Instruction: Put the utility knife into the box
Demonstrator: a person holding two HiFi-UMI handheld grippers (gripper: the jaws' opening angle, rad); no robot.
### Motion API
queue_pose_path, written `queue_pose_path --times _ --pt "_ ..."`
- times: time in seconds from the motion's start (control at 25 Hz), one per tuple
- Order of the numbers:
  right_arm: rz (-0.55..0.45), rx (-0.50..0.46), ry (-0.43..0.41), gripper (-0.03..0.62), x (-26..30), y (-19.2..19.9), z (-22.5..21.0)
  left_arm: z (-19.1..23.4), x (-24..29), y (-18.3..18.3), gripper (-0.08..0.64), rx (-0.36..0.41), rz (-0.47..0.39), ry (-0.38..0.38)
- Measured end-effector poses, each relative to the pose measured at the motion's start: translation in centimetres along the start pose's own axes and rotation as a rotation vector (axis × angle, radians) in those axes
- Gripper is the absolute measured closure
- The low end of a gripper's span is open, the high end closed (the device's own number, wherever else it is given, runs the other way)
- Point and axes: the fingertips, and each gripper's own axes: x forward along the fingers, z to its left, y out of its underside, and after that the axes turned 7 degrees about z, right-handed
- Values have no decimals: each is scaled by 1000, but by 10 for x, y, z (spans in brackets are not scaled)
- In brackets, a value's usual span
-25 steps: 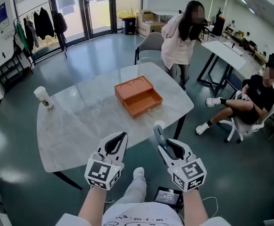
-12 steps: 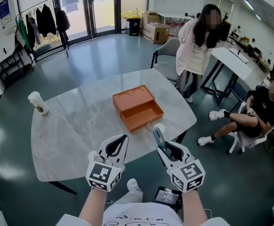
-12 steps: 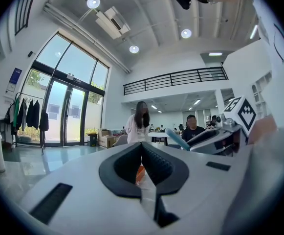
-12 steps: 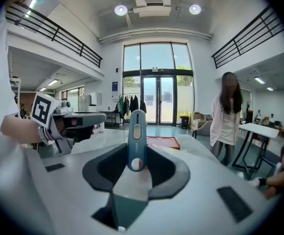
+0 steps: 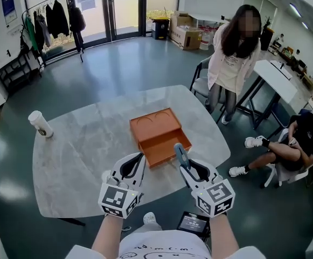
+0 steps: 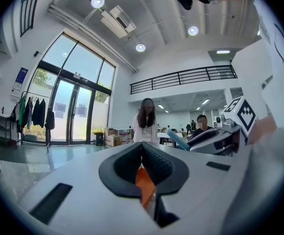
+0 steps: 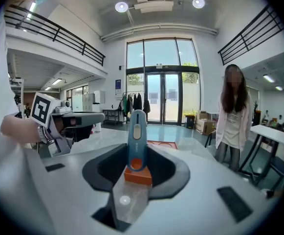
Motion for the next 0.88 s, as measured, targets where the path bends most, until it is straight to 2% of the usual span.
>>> queue_pose_path --times 0.28,0.56,0.88 --pt "11 -19 -32 459 30 -10 -22 20 20 6 545 -15 12 -41" --pt "24 -46 -94 459 56 -22 -36 41 26 3 545 -27 25 -121" --pt "63 -114 -218 459 89 -24 -57 52 44 10 545 -58 46 -242"
